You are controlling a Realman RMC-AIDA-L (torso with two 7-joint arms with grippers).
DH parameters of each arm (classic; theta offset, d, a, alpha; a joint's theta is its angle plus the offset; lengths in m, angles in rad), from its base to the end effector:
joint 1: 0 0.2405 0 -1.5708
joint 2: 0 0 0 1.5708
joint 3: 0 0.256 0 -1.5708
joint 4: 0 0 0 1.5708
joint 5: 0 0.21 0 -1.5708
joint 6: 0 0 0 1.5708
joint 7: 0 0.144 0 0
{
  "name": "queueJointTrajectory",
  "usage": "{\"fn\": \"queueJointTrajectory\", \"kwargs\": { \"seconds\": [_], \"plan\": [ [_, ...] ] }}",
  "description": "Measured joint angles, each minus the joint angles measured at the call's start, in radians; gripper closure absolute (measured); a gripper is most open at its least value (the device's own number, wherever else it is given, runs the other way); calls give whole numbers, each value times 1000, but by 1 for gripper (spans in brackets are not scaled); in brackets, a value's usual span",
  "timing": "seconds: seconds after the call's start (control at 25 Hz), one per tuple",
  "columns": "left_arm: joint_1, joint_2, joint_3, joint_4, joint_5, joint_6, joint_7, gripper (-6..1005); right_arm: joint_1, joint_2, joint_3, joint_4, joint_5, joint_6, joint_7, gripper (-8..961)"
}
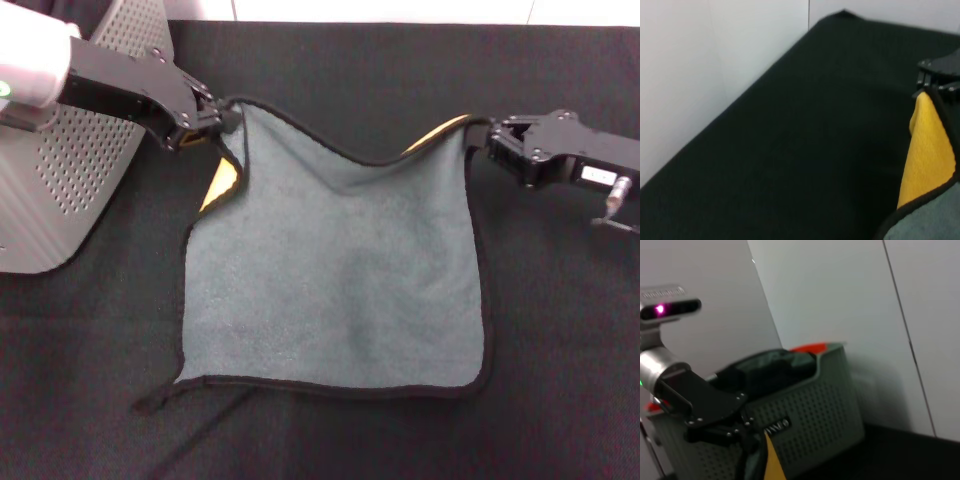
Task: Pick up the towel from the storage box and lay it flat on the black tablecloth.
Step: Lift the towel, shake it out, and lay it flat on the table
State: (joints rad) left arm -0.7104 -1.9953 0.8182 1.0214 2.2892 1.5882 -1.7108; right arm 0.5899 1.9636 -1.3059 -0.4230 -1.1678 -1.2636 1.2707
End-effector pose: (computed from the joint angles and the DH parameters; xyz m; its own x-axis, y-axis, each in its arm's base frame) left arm -0.2010 0.3934 0.0645 0.9615 0.2508 0.1126 0.2731 -0.9183 -0.2867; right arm 0.2304 0.3719 -0.0131 0.6784 -0.2872 -0.6762 -0.5250 -0.8334 -0.1728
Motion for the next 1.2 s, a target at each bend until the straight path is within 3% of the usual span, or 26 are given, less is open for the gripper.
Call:
{"fn": "queueJointTrajectory", "kwargs": {
  "seconds": [0.32,0.64,0.96,1.2],
  "plan": [
    [-29,-53,21,5,130,-66,-6,979,7,12,0,9,-18,88,2,908],
    [-32,-65,43,2,140,-125,-14,979,14,21,-2,25,-24,134,7,907],
    [-34,-90,85,12,208,-200,-45,979,23,25,-3,34,-40,161,7,906],
    [-34,-92,85,18,210,-205,-49,980,25,27,1,34,-40,166,7,905]
  ]
}}
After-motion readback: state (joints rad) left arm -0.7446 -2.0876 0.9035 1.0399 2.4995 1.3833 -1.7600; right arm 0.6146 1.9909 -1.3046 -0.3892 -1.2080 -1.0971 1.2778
